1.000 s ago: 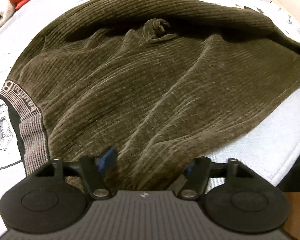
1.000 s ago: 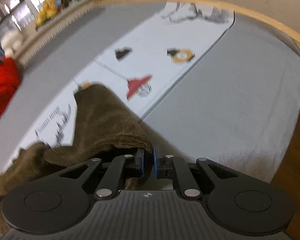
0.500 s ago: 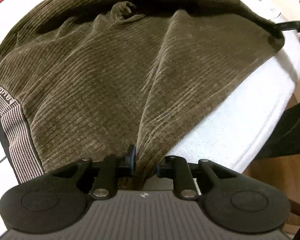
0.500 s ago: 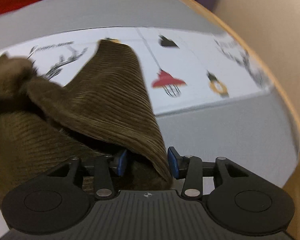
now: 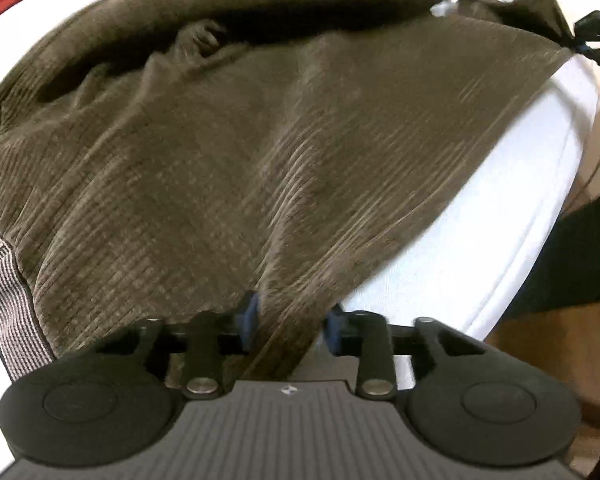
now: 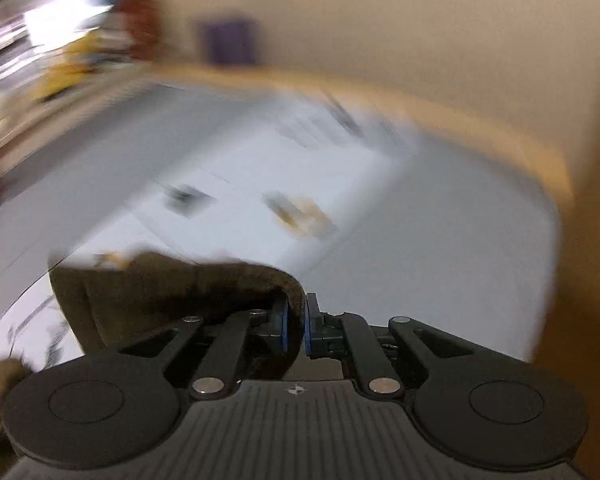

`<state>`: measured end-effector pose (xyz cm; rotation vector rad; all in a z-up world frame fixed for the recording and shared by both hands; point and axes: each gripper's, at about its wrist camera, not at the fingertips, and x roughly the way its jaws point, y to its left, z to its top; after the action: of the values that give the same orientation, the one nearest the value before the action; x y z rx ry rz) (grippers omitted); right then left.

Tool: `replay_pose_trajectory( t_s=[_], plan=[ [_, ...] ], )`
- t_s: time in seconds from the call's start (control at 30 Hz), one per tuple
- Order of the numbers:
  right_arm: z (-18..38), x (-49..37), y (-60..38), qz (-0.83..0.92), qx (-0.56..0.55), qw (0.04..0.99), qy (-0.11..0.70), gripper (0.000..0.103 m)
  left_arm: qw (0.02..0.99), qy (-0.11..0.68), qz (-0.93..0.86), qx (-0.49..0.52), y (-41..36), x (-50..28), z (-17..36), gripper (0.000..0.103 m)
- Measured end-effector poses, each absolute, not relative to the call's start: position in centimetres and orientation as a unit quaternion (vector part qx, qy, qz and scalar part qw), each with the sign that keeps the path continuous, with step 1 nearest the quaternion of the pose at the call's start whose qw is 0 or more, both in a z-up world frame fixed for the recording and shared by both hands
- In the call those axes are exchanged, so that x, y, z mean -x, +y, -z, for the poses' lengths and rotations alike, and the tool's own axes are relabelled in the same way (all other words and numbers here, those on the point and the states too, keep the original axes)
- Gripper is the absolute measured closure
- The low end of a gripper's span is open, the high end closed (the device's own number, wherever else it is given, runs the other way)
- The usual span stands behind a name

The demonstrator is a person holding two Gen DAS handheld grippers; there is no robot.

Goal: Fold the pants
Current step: 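Lift the pants with both grippers and stretch them out flat over the bed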

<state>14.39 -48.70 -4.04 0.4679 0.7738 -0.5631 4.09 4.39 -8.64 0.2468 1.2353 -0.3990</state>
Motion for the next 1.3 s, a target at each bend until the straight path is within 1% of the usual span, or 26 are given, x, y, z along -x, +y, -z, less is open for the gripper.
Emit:
replay_pose_trajectory(
  t_s=[0.03, 0.07, 0.17, 0.2, 0.27, 0.3, 0.33, 0.37, 0.4, 0.47, 0.53, 0.6, 0.67, 0.7, 0.77, 0.83, 0.87, 0.9, 0.93, 0.97, 1.07, 1.13, 1.2, 1.27, 1.3],
  plan=[
    [5.6, -13.7, -50.7, 0.292, -0.262, 0.829, 0.399, 0.096, 0.787, 0.575, 0.186, -0.125, 4.2, -4.1, 8.8, 0.078],
    [6.6, -13.1, -52.0, 0.308, -0.287, 0.806, 0.416, 0.096, 0.785, 0.576, 0.189, -0.129, 4.1, -4.0, 9.0, 0.078],
    [8.6, -12.0, -54.3, 0.312, -0.341, 0.770, 0.441, 0.095, 0.783, 0.575, 0.194, -0.136, 4.1, -4.0, 8.9, 0.081],
    [8.9, -12.2, -54.4, 0.299, -0.338, 0.770, 0.451, 0.091, 0.783, 0.576, 0.194, -0.134, 4.2, -4.1, 8.8, 0.081],
    [8.8, -12.8, -54.3, 0.288, -0.303, 0.782, 0.462, 0.090, 0.781, 0.577, 0.197, -0.132, 4.3, -4.0, 8.6, 0.082],
    [8.6, -13.1, -54.4, 0.283, -0.291, 0.791, 0.458, 0.083, 0.780, 0.578, 0.200, -0.133, 4.2, -4.0, 8.6, 0.082],
    [8.5, -13.4, -54.8, 0.277, -0.287, 0.797, 0.454, 0.079, 0.779, 0.579, 0.200, -0.136, 4.0, -3.8, 8.5, 0.082],
    [8.5, -13.6, -55.0, 0.273, -0.282, 0.802, 0.450, 0.072, 0.778, 0.580, 0.200, -0.137, 3.9, -3.9, 8.7, 0.082],
    [8.4, -13.8, -55.2, 0.271, -0.277, 0.806, 0.449, 0.068, 0.778, 0.580, 0.199, -0.135, 3.9, -4.1, 8.8, 0.080],
    [8.6, -14.3, -55.5, 0.265, -0.266, 0.814, 0.443, 0.066, 0.780, 0.579, 0.199, -0.126, 4.1, -4.2, 8.9, 0.078],
    [8.9, -14.8, -55.4, 0.253, -0.260, 0.822, 0.439, 0.066, 0.785, 0.575, 0.200, -0.117, 4.1, -4.3, 8.6, 0.064],
    [9.2, -15.7, -55.0, 0.232, -0.249, 0.834, 0.435, 0.063, 0.791, 0.571, 0.203, -0.088, 4.5, -4.6, 8.3, 0.054],
    [9.3, -16.5, -54.4, 0.203, -0.234, 0.846, 0.434, 0.062, 0.795, 0.565, 0.211, -0.060, 4.7, -5.0, 7.8, 0.052],
    [9.4, -16.9, -54.1, 0.191, -0.226, 0.850, 0.436, 0.057, 0.797, 0.563, 0.212, -0.055, 4.6, -5.1, 7.7, 0.048],
    [9.2, -17.3, -53.3, 0.176, -0.205, 0.858, 0.437, 0.049, 0.796, 0.563, 0.214, -0.053, 4.1, -5.6, 7.8, 0.047],
    [9.2, -17.9, -52.8, 0.168, -0.186, 0.862, 0.440, 0.049, 0.794, 0.564, 0.222, -0.048, 3.5, -5.9, 7.8, 0.047],
    [9.1, -17.9, -52.7, 0.166, -0.180, 0.865, 0.439, 0.055, 0.793, 0.562, 0.231, -0.034, 3.3, -6.1, 7.7, 0.046],
    [8.8, -18.0, -52.6, 0.163, -0.175, 0.868, 0.435, 0.068, 0.794, 0.559, 0.240, -0.020, 3.2, -6.4, 7.5, 0.041],
    [8.5, -18.0, -52.5, 0.159, -0.168, 0.873, 0.429, 0.077, 0.795, 0.555, 0.247, -0.008, 3.1, -6.5, 7.3, 0.037],
    [8.1, -17.9, -52.5, 0.156, -0.161, 0.878, 0.422, 0.094, 0.795, 0.550, 0.255, 0.004, 3.0, -6.7, 7.1, 0.037],
    [6.5, -17.0, -52.9, 0.159, -0.153, 0.898, 0.382, 0.096, 0.800, 0.542, 0.256, 0.016, 2.5, -7.2, 6.8, 0.036],
    [5.4, -15.5, -54.7, 0.205, -0.182, 0.900, 0.339, 0.097, 0.801, 0.546, 0.246, 0.009, 2.2, -7.5, 7.0, 0.036],
    [5.7, -13.6, -58.0, 0.273, -0.265, 0.868, 0.317, 0.097, 0.799, 0.553, 0.235, -0.004, 1.9, -7.7, 7.5, 0.036],
    [7.9, -11.9, -60.9, 0.310, -0.362, 0.809, 0.343, 0.097, 0.793, 0.567, 0.224, -0.018, 1.6, -7.7, 8.2, 0.036],
    [8.9, -11.4, -61.7, 0.317, -0.391, 0.786, 0.359, 0.097, 0.789, 0.573, 0.220, -0.027, 1.7, -7.6, 8.5, 0.036]
  ],
)
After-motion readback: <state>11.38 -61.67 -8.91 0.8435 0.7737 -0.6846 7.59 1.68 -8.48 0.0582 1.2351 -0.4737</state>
